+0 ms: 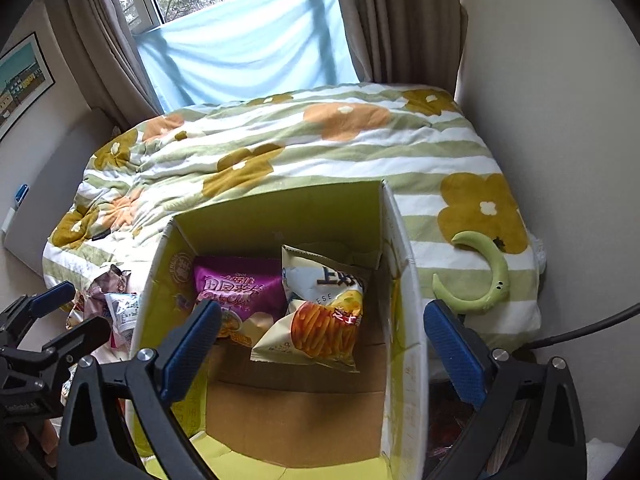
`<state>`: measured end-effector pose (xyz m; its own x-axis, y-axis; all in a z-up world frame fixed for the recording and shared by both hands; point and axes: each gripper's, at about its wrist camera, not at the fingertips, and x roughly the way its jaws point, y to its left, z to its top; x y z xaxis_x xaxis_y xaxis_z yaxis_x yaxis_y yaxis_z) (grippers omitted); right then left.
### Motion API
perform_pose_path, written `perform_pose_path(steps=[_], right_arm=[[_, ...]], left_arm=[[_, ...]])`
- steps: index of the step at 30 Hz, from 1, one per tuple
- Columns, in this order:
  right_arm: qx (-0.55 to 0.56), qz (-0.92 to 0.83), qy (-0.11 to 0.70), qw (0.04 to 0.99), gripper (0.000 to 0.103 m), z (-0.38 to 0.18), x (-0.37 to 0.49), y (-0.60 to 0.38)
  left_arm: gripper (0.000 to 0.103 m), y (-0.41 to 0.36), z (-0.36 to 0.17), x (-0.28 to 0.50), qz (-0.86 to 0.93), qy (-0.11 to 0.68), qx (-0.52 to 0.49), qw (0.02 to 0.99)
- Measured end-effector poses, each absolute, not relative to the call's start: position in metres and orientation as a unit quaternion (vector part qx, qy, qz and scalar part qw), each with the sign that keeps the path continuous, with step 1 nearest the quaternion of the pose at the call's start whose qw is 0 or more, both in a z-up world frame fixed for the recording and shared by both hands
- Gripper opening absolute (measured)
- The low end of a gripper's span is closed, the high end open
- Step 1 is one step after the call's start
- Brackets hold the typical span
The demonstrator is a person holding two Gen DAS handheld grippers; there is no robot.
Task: Organize snacks
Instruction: 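Open both grippers to drop the bags into the box, then grasp the grey-green corn snack bag with the left gripper while the right grasps the gold bag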
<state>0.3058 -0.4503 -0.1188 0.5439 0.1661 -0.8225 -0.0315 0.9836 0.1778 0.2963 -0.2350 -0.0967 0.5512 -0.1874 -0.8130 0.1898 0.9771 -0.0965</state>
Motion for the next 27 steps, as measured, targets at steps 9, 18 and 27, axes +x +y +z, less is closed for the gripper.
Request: perform_pose_path(steps=[9, 18, 27], right_arm=[[0.059, 0.069, 0.433, 0.897, 0.101, -0.074, 0.259, -0.453], [0.052, 0.043, 0.392, 0.917, 0.101, -0.055, 0.190, -0.437], [0.076, 0.022, 0.366, 0.927, 0.101, -0.043, 0.127, -0.395]], left_arm=[[0.098, -0.230, -0.051, 0.241, -0.080, 0.408, 0.010, 0.909], [0.098, -0.201, -0.038, 0.177, -0.078, 0.378, -0.014, 0.922], [0.098, -0.139, -0.035, 0.124, -0.100, 0.368, -0.016, 0.924]])
